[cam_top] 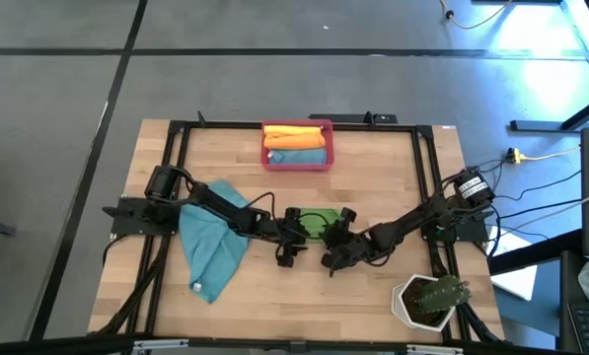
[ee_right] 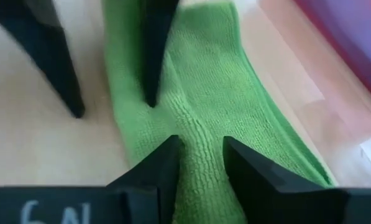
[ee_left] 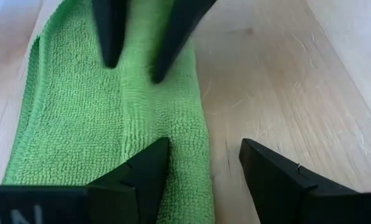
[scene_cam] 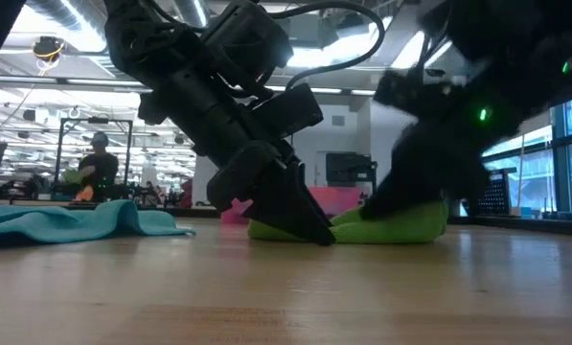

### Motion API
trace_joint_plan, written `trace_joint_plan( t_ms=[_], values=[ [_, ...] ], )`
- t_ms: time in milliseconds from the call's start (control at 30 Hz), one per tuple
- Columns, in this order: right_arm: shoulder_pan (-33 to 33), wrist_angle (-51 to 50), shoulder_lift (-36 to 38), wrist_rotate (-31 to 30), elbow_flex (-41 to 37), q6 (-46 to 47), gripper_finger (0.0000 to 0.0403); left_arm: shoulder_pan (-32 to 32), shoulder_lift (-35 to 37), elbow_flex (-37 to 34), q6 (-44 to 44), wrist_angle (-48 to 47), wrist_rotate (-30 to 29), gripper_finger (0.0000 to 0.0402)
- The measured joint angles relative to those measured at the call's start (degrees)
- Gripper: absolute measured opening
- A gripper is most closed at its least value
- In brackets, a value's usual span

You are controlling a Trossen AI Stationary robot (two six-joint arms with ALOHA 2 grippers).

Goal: Roll microfiber towels into tight, uniform cylinder then place into a basket
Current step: Roll the green microfiber towel

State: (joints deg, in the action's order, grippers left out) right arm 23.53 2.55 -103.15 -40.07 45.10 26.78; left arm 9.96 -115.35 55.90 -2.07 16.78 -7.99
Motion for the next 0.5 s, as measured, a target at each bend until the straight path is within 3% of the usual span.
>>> trace_joint_plan(
  t_ms=[300, 500],
  values=[
    [3.0, -4.2, 6.9, -3.0, 2.2, -1.4, 0.0097, -0.2, 0.0, 0.0, 0.0, 0.0, 0.1, 0.0196],
    [3.7, -3.5, 6.6, -2.5, 2.2, 0.0, 0.0094, -0.3, 0.0, 0.0, -1.1, 0.0, 0.1, 0.0196]
  ],
)
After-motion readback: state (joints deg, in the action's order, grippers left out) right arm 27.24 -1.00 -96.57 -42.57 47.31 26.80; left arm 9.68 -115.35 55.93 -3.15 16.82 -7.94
